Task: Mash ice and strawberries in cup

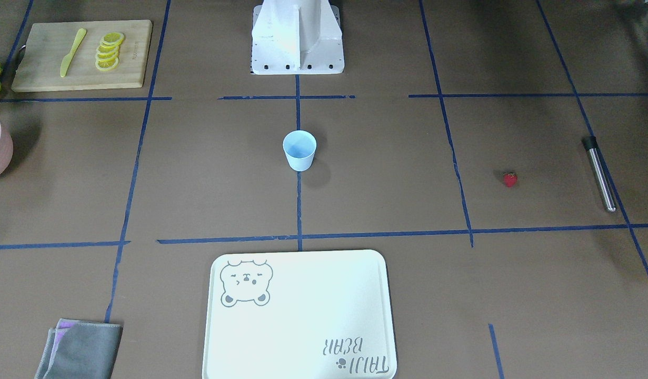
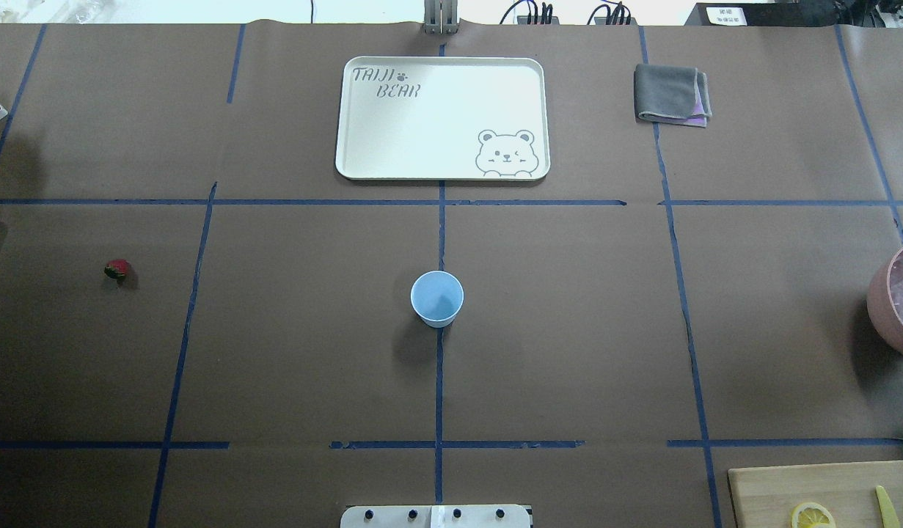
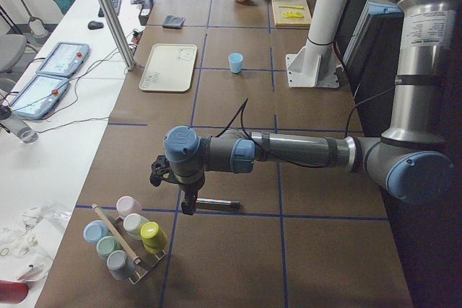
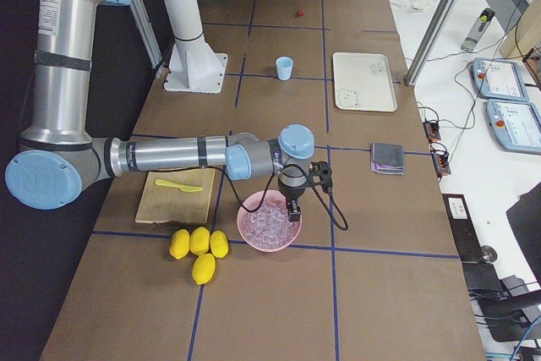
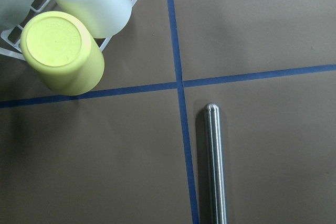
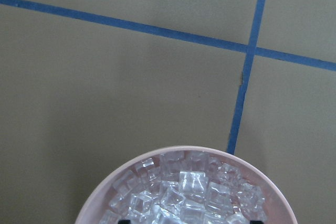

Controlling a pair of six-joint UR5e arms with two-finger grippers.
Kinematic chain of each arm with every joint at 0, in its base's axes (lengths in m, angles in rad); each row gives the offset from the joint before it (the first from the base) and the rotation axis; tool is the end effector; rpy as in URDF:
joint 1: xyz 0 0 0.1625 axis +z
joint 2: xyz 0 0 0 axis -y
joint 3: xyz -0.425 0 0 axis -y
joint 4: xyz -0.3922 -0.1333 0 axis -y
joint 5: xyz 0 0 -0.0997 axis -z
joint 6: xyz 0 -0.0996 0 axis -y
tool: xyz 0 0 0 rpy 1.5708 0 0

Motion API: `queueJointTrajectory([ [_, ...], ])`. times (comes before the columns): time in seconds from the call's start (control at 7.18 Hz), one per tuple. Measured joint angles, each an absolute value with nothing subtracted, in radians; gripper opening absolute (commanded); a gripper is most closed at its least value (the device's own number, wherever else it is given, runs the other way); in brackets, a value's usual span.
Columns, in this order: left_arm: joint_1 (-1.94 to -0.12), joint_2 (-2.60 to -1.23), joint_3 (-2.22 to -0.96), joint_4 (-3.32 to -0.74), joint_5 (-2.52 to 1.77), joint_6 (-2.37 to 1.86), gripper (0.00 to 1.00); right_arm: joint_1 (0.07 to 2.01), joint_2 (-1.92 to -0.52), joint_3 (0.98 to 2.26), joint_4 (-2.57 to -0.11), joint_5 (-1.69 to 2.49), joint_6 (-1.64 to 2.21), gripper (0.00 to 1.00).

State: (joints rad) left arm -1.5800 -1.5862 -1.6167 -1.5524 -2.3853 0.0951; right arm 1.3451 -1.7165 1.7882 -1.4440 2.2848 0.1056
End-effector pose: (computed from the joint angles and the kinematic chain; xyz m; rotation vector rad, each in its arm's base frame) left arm -0.0655 -0.5000 0.6274 0.0829 0.8115 0.0986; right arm -0.0326 -0.4461 0.6090 0.0701 -0.7342 -0.1855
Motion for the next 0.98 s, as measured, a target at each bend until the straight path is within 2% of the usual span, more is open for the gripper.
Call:
queueJointTrajectory([
  [0.84, -1.580, -1.586, -1.617, -1.554, -2.385, 0.092, 1.00, 1.269, -1.704, 1.739, -1.442, 2.288, 0.100, 0.63],
  [0.98, -1.580, -1.587, -1.617, -1.554, -2.385, 0.091, 1.00, 1.263, -1.704, 1.735, -1.442, 2.289, 0.101, 0.63],
])
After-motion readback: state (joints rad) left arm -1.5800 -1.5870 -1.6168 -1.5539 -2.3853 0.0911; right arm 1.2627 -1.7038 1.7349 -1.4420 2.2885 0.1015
